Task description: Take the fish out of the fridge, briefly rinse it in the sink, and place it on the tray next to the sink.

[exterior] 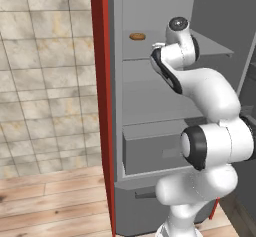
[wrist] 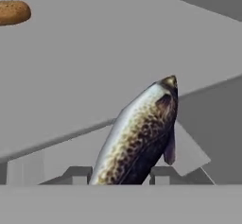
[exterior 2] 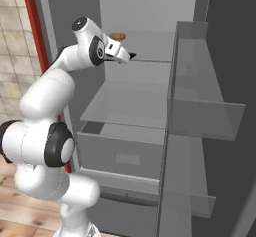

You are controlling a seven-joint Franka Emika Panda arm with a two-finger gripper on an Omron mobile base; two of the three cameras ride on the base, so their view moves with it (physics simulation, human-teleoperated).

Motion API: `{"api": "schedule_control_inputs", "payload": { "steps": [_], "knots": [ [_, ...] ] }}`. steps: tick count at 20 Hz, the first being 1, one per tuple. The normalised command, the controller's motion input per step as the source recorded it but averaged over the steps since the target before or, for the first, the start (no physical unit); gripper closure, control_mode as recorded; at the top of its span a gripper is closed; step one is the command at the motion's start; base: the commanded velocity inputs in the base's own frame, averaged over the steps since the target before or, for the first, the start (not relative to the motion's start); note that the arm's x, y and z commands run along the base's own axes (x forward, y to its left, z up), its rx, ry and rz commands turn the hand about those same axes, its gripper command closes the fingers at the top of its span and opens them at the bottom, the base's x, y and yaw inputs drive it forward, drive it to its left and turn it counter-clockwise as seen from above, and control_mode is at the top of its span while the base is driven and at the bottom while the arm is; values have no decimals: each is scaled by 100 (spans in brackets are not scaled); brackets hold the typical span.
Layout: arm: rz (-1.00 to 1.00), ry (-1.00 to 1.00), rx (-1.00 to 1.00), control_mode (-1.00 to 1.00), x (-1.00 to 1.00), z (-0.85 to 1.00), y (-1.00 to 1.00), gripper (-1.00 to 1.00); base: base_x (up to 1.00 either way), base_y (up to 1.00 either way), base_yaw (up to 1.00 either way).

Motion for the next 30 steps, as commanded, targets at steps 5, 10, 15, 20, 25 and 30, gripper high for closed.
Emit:
{"api": "schedule_control_inputs", "payload": {
  "steps": [5,10,15,20,25,30],
  "knots": [
    [-7,44,0,-100,-100,-100,15,100,0,0,0],
    [-1,24,4,-100,-88,-94,-17,100,0,0,0],
    [1,5,1,-100,-49,-38,0,100,0,0,0],
    [30,4,6,100,-80,-60,0,100,-20,2,10],
    [0,0,0,100,0,0,0,100,-100,0,57],
    [0,0,0,100,0,0,0,100,-49,0,80]
  ]
}}
